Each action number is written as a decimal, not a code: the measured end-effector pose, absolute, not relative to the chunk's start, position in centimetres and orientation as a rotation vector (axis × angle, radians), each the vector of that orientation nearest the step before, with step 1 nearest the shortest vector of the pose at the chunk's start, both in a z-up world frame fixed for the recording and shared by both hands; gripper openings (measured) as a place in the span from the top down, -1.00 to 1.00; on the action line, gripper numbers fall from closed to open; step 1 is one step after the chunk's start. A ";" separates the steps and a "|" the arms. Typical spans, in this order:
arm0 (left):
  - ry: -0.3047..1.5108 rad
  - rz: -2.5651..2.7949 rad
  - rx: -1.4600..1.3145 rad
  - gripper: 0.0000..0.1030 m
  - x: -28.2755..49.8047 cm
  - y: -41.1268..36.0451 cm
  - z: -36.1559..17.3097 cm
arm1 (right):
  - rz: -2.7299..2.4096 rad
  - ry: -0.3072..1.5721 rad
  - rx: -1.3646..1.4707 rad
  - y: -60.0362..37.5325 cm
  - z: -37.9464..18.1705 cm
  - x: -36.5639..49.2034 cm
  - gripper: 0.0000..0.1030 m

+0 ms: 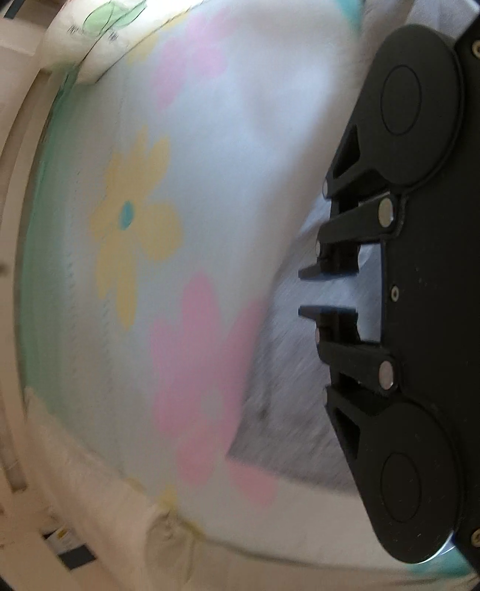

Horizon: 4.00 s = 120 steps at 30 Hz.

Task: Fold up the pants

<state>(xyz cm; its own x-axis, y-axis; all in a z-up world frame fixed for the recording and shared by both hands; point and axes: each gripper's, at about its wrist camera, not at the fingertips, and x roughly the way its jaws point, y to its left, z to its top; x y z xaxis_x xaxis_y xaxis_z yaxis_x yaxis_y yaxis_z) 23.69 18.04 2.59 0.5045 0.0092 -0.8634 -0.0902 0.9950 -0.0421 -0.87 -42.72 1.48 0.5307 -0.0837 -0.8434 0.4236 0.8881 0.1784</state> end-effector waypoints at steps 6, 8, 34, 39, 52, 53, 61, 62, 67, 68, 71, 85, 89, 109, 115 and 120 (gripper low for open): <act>1.002 0.159 -0.081 0.39 25.8 23.5 2.0 | -0.323 0.991 0.368 -42.3 0.8 -0.3 0.88; 0.991 0.211 -0.096 0.39 26.4 25.1 1.4 | -0.327 0.998 0.356 -42.2 0.7 0.0 0.88; 0.980 0.183 -0.212 0.99 28.9 29.6 -2.0 | -0.363 1.004 0.349 -41.5 0.5 1.4 0.88; 0.889 0.106 -0.174 0.99 23.5 29.7 2.3 | -0.348 0.967 0.398 -42.1 2.0 0.8 0.88; 0.903 -0.197 -0.112 0.93 15.0 20.3 4.1 | -0.473 0.965 0.275 -45.3 0.7 -3.5 0.92; 0.904 -0.245 -0.106 0.93 15.3 18.6 4.1 | -0.459 0.936 0.262 -45.1 1.3 -3.2 0.80; 0.957 -0.420 -0.066 0.42 19.9 9.8 3.5 | -0.245 0.932 0.011 -38.1 1.2 3.0 0.44; 0.971 -0.419 -0.064 0.35 20.6 9.5 3.4 | -0.231 0.956 -0.009 -37.2 0.5 4.0 0.44; 1.050 -0.376 -0.166 0.30 22.7 9.7 2.1 | -0.234 1.057 -0.189 -34.3 -3.7 6.4 0.57; 1.058 -0.374 -0.165 0.28 23.3 9.5 1.8 | -0.253 1.076 -0.226 -34.2 -4.4 6.6 0.65; 1.057 -0.347 -0.068 0.06 25.0 8.7 1.0 | -0.324 1.092 -0.210 -35.8 -4.6 6.4 0.96; 1.100 -0.449 0.484 -0.21 29.2 7.1 -3.8 | -0.322 1.084 0.024 -39.1 -4.5 5.6 0.92; 1.224 -0.510 0.477 -0.19 29.0 9.6 -6.1 | -0.333 1.072 0.091 -39.8 -4.0 5.5 0.89; 0.977 -0.411 0.169 1.00 9.6 17.0 -0.5 | -0.291 0.963 0.173 -39.8 -1.3 5.6 0.47; 1.015 -0.428 0.156 1.00 3.6 18.1 -1.5 | -0.254 1.011 0.016 -37.0 -3.0 6.7 0.38; 1.033 -0.403 0.098 1.00 2.0 18.9 -2.2 | -0.266 1.055 -0.158 -35.3 -5.6 7.9 0.36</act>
<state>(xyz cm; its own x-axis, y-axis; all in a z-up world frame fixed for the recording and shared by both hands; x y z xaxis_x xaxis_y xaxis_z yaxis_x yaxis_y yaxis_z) 1.98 18.85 -2.21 0.4460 -0.2793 -0.8503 0.3709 0.9223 -0.1084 7.89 -35.28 -5.56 0.4653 -0.2911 -0.8359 0.1407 0.9567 -0.2549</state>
